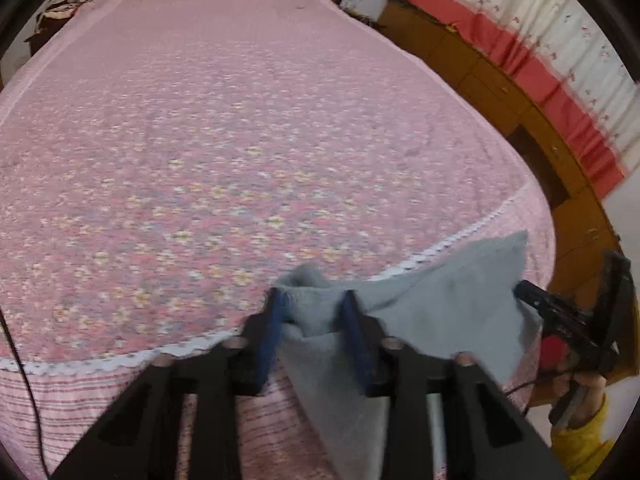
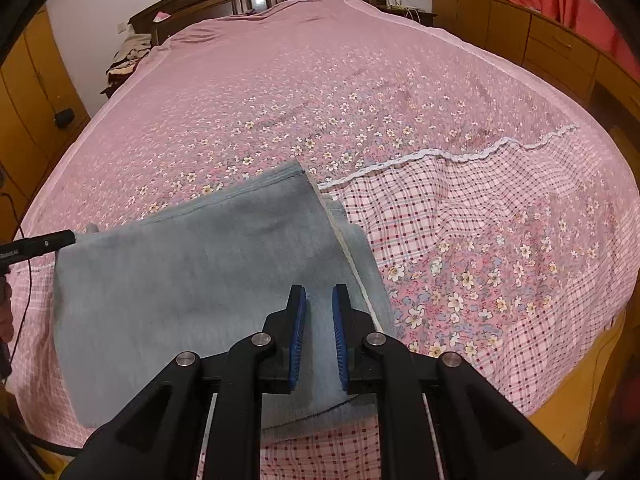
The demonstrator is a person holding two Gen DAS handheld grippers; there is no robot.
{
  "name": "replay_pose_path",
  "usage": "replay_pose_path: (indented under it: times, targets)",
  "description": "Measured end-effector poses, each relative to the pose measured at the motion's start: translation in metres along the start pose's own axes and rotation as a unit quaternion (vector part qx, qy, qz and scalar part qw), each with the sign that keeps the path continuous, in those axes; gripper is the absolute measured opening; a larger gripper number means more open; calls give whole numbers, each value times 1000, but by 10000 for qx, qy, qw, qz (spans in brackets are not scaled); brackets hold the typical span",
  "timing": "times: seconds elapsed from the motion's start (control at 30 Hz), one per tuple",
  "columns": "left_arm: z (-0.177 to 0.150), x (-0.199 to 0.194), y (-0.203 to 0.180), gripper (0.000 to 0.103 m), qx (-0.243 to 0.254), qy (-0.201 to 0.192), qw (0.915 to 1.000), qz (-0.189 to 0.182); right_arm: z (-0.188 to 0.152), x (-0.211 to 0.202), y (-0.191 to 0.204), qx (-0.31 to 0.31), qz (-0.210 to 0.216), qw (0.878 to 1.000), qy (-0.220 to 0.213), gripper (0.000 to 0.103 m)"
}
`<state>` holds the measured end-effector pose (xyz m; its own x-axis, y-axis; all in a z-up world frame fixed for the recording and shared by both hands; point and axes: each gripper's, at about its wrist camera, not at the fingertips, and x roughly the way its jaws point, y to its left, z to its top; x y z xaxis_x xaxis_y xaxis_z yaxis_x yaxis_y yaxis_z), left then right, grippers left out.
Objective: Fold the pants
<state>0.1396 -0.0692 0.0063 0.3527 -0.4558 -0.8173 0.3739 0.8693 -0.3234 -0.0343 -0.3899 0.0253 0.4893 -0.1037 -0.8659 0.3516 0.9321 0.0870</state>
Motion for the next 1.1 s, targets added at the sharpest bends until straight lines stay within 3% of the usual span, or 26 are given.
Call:
replay_pose_path:
  times: [0.03,0.17,0.33,0.47,0.53,0.6,0.7,0.77,0.83,0.93,1.0,1.07,1.1]
  targets:
    - [-2,-1,-2,10,17,-39,10000,83,0,0,0,9,5,10000,-1,15]
    - [-6,-8,-1,8,123,-249,9984,483,0,0,-1,6,57,10000,-32,15]
    - [-8,10,-1,9,359,-147,9942,1007,-2,6,2,-76,-5,10000,29,15]
    - [-13,-10,-10,13,205,-390,9921,1172,2,-2,8,-150,-37,9999,41,15]
    - [-16,-26,-14,15,123,-587,9920,1109,6,-9,9,-147,97,9998,-26,15]
    - [-24,-43,-21,16,21,-746,9945,737,9,-12,12,-196,165,9996,-93,15]
    - [-35,-51,-32,16,-7,-706,9974,120,16,-8,17,-293,152,9994,-134,15]
    - [-44,-40,-42,16,121,-560,9984,-34,20,-3,19,-294,171,9994,-110,15]
    - [-49,-25,-46,16,288,-482,9982,233,22,2,20,-337,159,9992,-112,15]
    - [-49,7,-37,12,407,-324,9940,967,22,20,17,-464,-170,9988,-49,15]
    - [-51,22,-28,8,417,-241,9940,987,22,33,9,-528,-444,9976,-16,15]
    - [-54,22,-26,7,401,-264,9942,965,21,40,-5,-424,-793,9960,-7,25]
    - [-54,20,-28,7,410,-280,9940,975,20,40,-11,-336,-907,9953,32,25]
